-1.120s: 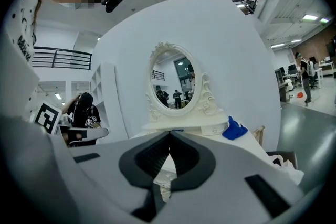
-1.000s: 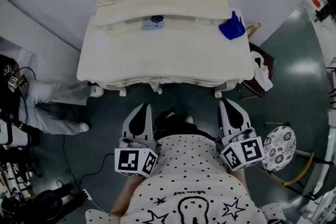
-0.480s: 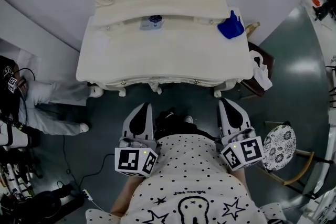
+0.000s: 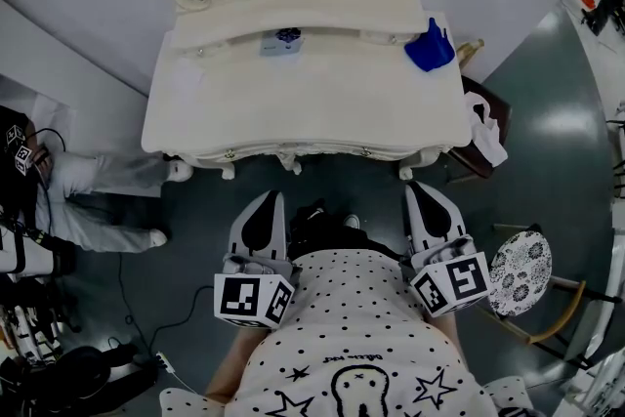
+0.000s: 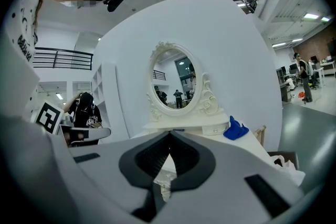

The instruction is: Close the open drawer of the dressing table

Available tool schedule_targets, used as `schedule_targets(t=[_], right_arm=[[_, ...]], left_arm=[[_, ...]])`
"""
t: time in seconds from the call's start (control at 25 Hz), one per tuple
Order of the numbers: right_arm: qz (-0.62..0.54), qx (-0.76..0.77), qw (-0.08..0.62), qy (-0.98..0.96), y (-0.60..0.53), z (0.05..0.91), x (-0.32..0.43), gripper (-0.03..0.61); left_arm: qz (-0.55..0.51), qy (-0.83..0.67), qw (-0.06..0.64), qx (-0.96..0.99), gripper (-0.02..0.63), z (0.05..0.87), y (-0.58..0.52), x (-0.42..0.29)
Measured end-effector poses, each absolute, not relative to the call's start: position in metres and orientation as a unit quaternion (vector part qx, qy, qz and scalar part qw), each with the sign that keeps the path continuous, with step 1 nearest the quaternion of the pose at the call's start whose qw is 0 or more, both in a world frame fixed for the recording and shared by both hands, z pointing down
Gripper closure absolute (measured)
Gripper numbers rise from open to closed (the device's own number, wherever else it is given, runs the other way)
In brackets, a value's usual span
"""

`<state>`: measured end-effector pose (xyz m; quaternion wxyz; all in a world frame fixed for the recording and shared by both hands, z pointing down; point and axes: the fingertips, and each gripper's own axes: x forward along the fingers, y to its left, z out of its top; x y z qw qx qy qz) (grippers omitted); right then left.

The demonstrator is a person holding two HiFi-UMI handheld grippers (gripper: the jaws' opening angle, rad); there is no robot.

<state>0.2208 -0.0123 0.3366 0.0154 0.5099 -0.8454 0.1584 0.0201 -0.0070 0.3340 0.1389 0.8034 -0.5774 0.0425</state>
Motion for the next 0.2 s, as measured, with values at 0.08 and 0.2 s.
schedule_targets(t=[0.08, 0.2], right_arm=[[0.159, 0.508, 0.017, -0.846, -0.0138, 0.3374, 0.22, 0.569], [0.159, 0.507, 0.018, -0.847, -0.0161, 0.3383, 0.2184, 0.569]], left_arm=[[0.042, -0.578, 0.14, 0.803, 0.601, 0.3346, -0.0082, 0.0199], [0.041, -0.579, 0.14, 0.802, 0.601, 0.3354, -0.0099, 0.0184]])
